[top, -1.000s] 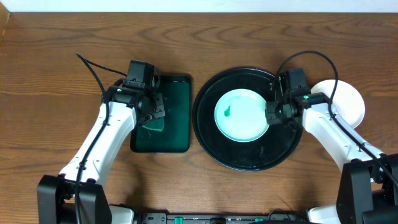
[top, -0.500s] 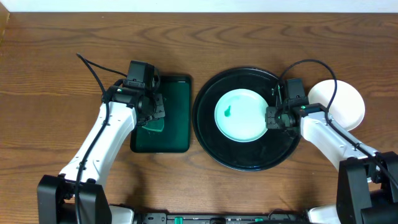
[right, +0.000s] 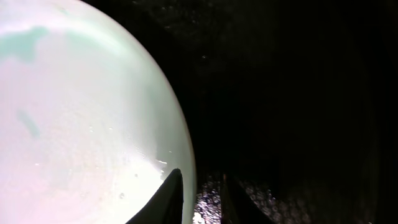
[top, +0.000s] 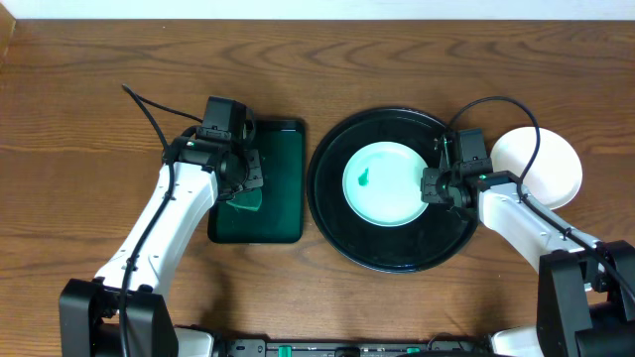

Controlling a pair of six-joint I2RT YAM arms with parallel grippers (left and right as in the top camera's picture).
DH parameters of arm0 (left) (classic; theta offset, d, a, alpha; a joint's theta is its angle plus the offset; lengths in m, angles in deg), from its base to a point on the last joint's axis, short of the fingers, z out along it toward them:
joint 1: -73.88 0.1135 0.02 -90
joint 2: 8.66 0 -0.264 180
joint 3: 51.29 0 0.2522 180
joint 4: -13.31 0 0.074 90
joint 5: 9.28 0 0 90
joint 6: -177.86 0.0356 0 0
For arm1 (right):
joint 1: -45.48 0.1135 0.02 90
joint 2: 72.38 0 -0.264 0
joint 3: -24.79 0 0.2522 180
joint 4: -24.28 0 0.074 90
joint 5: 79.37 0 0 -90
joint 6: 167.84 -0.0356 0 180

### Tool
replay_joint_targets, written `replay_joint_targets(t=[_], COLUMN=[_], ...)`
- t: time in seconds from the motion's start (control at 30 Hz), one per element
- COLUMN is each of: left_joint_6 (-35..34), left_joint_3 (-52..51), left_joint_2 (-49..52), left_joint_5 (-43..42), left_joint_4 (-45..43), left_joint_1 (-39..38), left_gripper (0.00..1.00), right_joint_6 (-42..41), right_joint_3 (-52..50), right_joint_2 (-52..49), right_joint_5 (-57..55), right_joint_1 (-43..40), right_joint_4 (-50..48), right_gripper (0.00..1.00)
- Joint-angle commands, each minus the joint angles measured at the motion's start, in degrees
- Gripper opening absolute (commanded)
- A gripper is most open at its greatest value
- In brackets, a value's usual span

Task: Clean dirty plates on tray and stack at the side
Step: 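Grasp the green sponge with the left gripper and lift it, then carry the sponge right over the pale green plate with the left gripper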

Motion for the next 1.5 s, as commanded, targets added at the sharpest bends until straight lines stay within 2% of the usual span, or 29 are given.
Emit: replay_joint_targets(t=[0.0,0.27,0.6,0.87,1.0,1.47], left_joint_6=[-0.26,-0.24,-1.09,-1.40,-1.36,-1.18], left_joint_3=[1.29,1.27,2.60,16.70,21.66,19.41], left_joint_2=[-0.52,-0.50,-0.50,-0.09,0.04,4.72], left_joint_5=[1.95,2.03,1.99,2.27,6.21,5.99], left_joint_4=[0.11,-0.07,-1.29,8.72,12.41,12.63], left_joint_1=[-0.09,-0.09,-0.09,-0.09,-0.09,-0.90], left_gripper=[0.07,0.07,0.07,0.07,0.07,0.07], right_joint_6=[-0.87,-0.90,-0.87,-0.85,-0.85,-0.85], right_joint_3=[-0.39,-0.42,-0.13,0.15,0.15,0.15], right_joint_2=[0.20,-1.64,-1.46,-1.46,-1.46,-1.46], right_joint_5=[1.46,1.46,1.55,3.43,3.43,4.07], right_joint_1=[-0.24,-0.24,-0.24,-0.13,-0.13,-0.13], right_joint_4=[-0.57,-1.20,-1.42,-1.64,-1.40,-1.66], right_gripper=[0.18,0.01,0.01,0.01,0.01,0.01])
